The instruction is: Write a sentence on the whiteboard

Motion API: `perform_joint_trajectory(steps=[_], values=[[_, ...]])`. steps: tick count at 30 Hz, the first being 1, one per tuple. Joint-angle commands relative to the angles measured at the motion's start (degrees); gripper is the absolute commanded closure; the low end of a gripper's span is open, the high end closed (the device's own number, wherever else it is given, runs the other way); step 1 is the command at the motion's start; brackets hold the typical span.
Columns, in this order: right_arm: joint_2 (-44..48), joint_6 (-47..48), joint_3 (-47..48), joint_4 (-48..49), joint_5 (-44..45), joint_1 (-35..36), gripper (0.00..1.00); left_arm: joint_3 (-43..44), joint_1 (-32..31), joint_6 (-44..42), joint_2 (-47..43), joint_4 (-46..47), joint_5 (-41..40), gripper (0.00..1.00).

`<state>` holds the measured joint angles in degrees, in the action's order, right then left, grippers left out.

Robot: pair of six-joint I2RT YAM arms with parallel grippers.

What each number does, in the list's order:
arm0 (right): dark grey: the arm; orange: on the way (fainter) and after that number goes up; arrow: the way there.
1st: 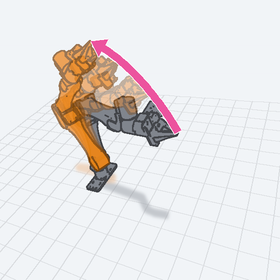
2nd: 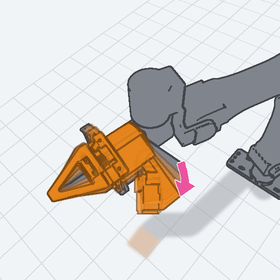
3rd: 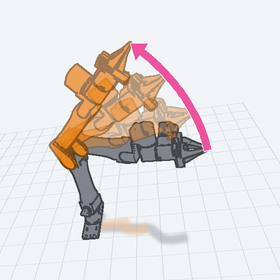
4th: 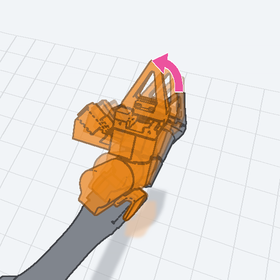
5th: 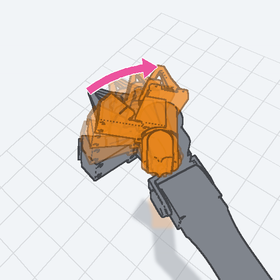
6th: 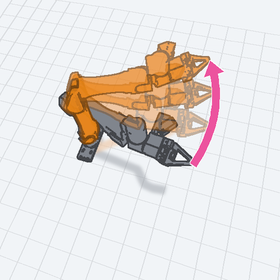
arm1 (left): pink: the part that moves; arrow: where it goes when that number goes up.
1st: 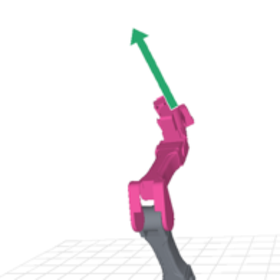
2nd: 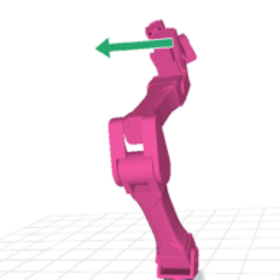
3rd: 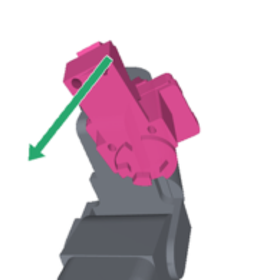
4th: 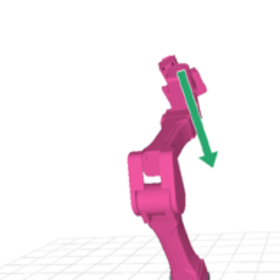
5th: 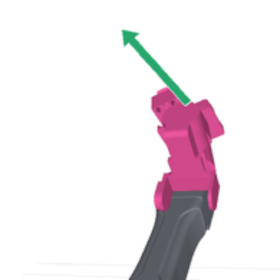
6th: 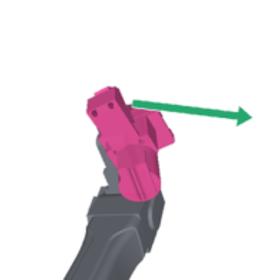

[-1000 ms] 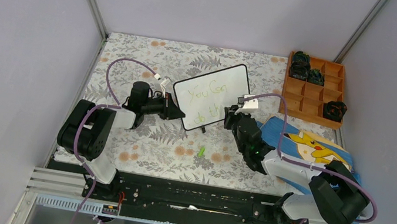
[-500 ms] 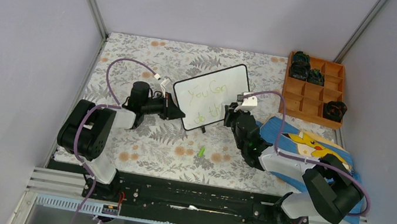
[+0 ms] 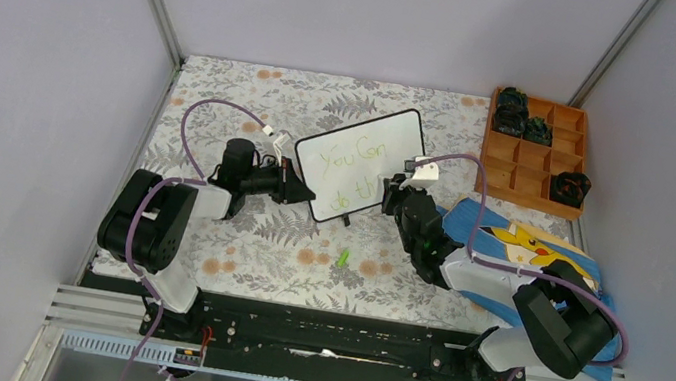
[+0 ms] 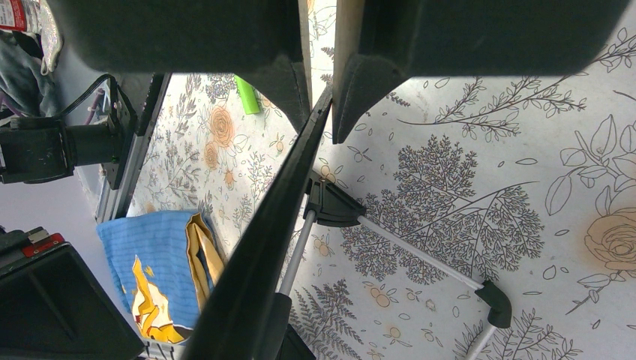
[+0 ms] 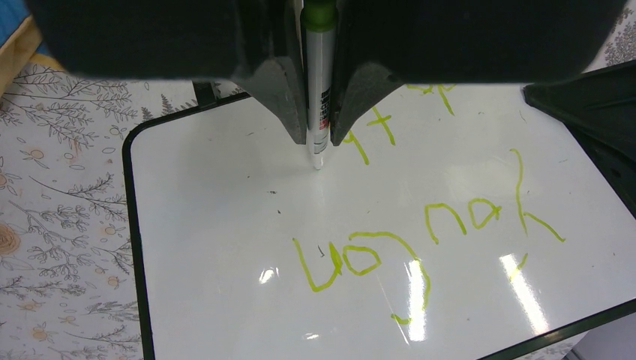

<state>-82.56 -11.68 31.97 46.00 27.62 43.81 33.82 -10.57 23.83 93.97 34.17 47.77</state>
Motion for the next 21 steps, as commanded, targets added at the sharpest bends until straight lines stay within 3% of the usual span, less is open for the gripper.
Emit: perform_joint_trajectory(steps=[1,21], values=[[0.18,-0.78,1.13,2.2,-0.18,-0.57,1.0,0.05,-0.46,-1.95,1.84,-5.78,-5.62,1.0],[6.43,-1.06,-1.66,-1.01,0.51,-0.57,1.0,0.1,-0.51,-1.86,1.87,-5.7,-5.68,1.0]])
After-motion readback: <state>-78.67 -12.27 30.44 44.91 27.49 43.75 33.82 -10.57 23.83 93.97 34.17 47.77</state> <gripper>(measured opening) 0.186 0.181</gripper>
